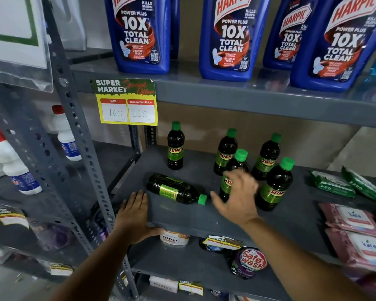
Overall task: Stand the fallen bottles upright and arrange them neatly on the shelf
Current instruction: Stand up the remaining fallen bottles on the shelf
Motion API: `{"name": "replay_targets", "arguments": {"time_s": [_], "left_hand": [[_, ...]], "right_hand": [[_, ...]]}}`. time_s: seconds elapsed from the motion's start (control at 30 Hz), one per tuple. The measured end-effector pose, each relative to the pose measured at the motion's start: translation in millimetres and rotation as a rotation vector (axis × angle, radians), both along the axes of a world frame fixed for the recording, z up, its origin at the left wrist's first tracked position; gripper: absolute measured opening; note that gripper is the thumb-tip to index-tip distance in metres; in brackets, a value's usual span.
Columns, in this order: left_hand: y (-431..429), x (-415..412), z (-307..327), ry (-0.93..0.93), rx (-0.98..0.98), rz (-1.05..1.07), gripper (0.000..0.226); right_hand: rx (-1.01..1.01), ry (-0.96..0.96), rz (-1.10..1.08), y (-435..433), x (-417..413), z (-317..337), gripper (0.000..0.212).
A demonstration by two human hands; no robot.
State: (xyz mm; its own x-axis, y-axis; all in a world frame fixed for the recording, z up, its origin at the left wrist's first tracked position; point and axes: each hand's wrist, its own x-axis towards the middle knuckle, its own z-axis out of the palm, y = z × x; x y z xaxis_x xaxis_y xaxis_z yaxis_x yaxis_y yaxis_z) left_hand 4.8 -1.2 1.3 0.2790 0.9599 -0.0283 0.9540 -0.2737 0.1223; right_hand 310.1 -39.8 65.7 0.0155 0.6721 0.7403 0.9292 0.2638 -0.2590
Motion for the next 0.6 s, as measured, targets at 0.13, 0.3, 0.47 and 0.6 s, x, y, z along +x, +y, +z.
{"name": "replay_targets", "arguments": {"time_s": [0.13,0.3,0.47,0.6], "left_hand": [[-1,0,2,-0.013,-0.004,0.000,0.137],[-1,-1,3,0.000,-0.034,0.006,0.141],[2,-2,5,0.022,-0.059,-0.019,0.134],[0,-3,5,0.008,-0.041,-0.027,0.131]], "right_hand": [[-0.646,-0.112,0.221,2,-36,-15,0.065],[-0.733,0.022,0.146,9,-43,-7,0.054],[-0.398,-0.008,0.262,23,-70,48,0.042],[-0.392,-0.044,0.184,59,-100,81,0.047]]}}
